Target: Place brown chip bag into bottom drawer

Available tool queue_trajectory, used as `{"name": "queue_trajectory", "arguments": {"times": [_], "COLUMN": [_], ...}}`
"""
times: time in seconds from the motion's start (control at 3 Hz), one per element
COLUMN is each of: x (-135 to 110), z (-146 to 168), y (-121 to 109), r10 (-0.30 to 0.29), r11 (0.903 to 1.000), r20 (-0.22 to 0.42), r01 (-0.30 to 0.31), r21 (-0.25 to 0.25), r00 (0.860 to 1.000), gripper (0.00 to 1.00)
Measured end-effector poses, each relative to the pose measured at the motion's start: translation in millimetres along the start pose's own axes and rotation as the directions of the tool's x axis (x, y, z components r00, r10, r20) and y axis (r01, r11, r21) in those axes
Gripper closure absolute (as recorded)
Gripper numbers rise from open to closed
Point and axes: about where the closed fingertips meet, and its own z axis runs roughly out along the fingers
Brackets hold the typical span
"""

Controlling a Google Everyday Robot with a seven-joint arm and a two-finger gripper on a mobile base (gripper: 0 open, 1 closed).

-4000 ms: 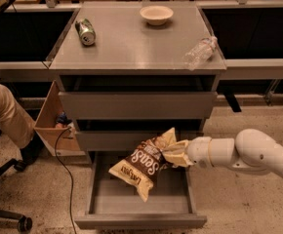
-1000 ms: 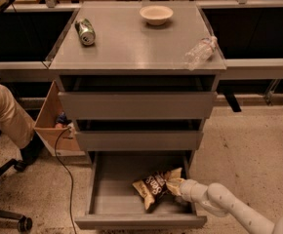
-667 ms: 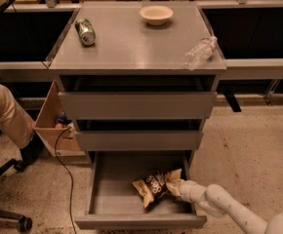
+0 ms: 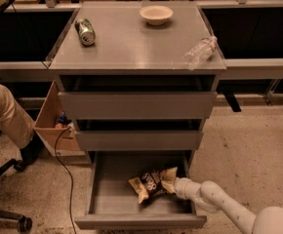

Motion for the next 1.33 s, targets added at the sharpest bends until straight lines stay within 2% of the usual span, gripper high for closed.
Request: {"name": "queue_trajectory", "arguments": {"times": [0.67, 1.0, 1.33], "x": [-11.7, -13.3, -16.6], "z": [5.6, -3.6, -30.8], "y": [14.3, 22.3, 29.9], "r10": [0.001, -0.003, -0.01], "r11": [0.9982, 0.9963, 0.9952], "r20": [0.004, -0.001, -0.012], "r01": [-0.001, 0.003, 0.008], "r21": [-0.06, -0.086, -0.098], "r00": [1.0, 1.0, 1.0], "gripper": [0.04, 0.0, 0.0]}}
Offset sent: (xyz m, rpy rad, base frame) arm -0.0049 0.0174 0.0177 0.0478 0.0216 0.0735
